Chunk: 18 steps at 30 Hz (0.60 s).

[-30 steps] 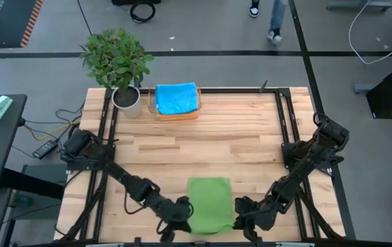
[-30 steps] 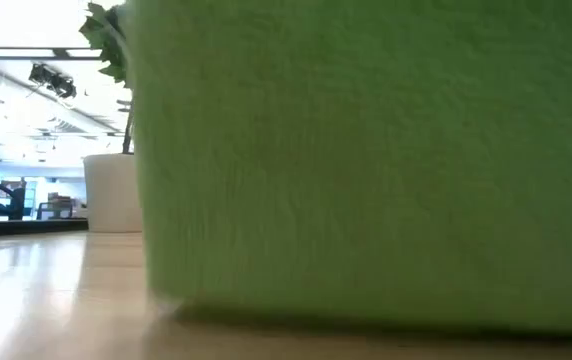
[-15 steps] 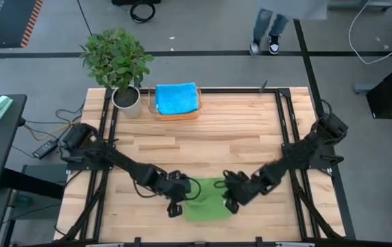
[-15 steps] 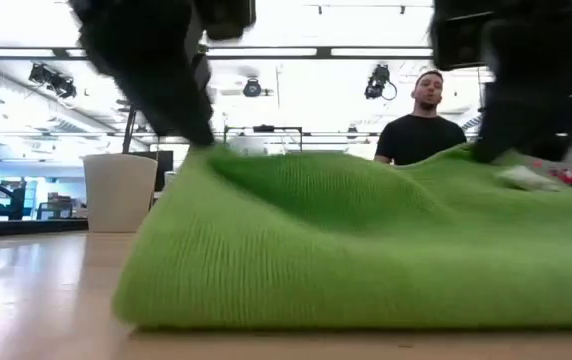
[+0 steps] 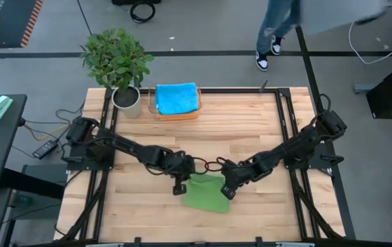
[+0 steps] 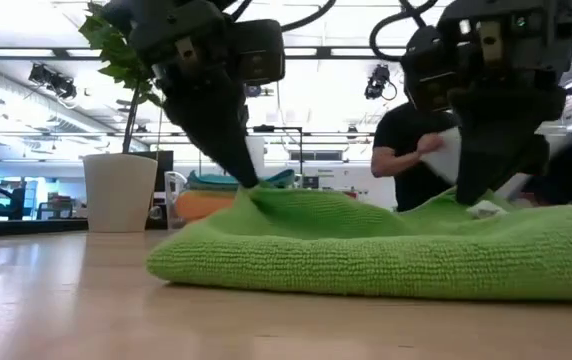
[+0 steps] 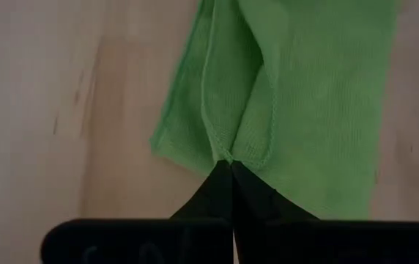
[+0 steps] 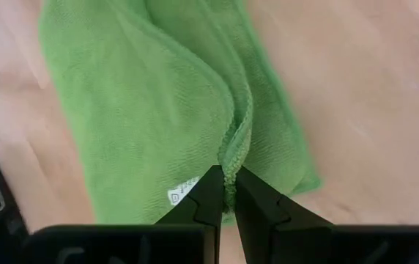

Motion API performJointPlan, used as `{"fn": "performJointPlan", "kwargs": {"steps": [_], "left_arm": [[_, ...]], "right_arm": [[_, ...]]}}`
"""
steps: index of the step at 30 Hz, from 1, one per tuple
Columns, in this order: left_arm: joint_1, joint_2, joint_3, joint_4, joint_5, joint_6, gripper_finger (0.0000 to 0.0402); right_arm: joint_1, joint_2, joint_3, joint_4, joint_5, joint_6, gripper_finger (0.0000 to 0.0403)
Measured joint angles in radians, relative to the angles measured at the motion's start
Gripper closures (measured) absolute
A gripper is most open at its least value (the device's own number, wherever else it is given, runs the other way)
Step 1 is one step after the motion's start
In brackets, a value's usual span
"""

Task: Fold microfiber towels
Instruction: Fold the green microfiber cloth

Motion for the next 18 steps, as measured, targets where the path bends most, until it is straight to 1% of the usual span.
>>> {"fn": "performJointPlan", "kwargs": {"steps": [6,11,14,18], "left_arm": [[0.041,0.000,0.000,0.019,0.001,0.069,0.0399],[0.080,0.000,0.001,0.028,-0.001,0.124,0.0395],[0.098,0.000,0.001,0.027,-0.002,0.132,0.0375],[0.125,-0.002,0.001,0.022,-0.002,0.128,0.0338]], "right_arm": [[0.048,-0.005,0.001,-0.016,0.046,0.075,0.0364],[0.060,-0.005,0.000,-0.032,0.088,0.107,0.0364],[0.051,-0.005,0.000,-0.037,0.087,0.108,0.0364],[0.052,-0.005,0.000,-0.037,0.083,0.129,0.0364]]}}
